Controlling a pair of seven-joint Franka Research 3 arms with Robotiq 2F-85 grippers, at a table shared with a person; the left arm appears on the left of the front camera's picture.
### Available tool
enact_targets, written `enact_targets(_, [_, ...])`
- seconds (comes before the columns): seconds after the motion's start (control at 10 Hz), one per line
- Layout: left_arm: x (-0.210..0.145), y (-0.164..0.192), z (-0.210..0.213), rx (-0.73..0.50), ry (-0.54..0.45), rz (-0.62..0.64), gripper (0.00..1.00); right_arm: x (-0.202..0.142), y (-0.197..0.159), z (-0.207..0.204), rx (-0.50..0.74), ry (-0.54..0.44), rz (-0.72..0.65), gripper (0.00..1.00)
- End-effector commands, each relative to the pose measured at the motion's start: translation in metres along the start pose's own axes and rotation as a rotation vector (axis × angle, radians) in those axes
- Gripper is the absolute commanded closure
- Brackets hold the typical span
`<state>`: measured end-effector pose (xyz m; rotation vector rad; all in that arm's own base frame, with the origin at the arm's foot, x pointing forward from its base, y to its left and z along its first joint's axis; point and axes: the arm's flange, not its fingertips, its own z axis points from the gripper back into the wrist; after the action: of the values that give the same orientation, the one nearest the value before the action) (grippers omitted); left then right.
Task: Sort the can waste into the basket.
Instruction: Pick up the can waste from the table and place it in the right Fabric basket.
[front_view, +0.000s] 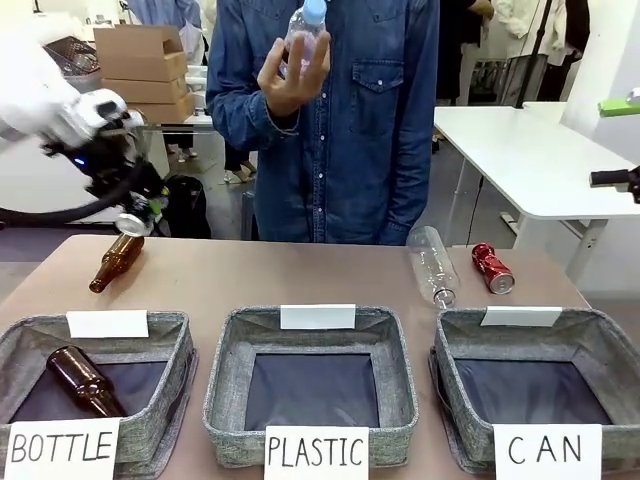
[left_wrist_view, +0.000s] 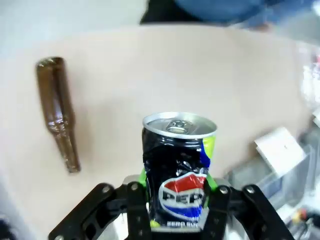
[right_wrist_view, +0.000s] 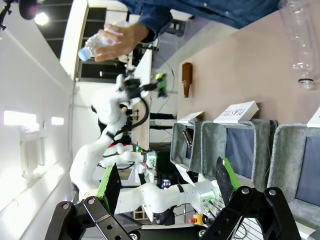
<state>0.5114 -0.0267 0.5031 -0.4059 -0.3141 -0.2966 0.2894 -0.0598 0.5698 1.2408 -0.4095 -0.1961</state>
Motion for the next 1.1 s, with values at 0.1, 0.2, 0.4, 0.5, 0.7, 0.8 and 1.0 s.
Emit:
enact_targets(0.1, [-0.118,-0.034,0.087,-0.166,0.006,-0.425,1.00,0.002,0.000,-0.002,0.026,-0.007,0.024,0.00])
enact_targets(0.2, [-0.143,-0.049,0.096,-0.208,-0.018,-0.547,1.00,0.002,0.000,-0.002,0.026,-0.007,0.024,0.00])
enact_targets(0.4, [-0.081,-0.029,0.076,-0.115,-0.007,-0.280,1.00,0.002,0.000,-0.002,0.026,-0.007,0.024,0.00])
enact_targets(0.5, [-0.081,-0.029,0.076,-0.115,-0.007,-0.280,1.00,0.002,0.000,-0.002,0.026,-0.007,0.024,0.00])
enact_targets(0.7, [-0.081,-0.029,0.076,-0.115,-0.007,-0.280,1.00,0.002,0.000,-0.002,0.026,-0.007,0.024,0.00])
enact_targets(0.8, [-0.089,-0.022,0.071,-0.116,-0.008,-0.303,0.64,0.002,0.000,-0.002,0.026,-0.007,0.024,0.00])
enact_targets(1.0, [-0.099,-0.060,0.087,-0.268,-0.014,-0.600,0.64,0.002,0.000,-0.002,0.026,-0.007,0.024,0.00])
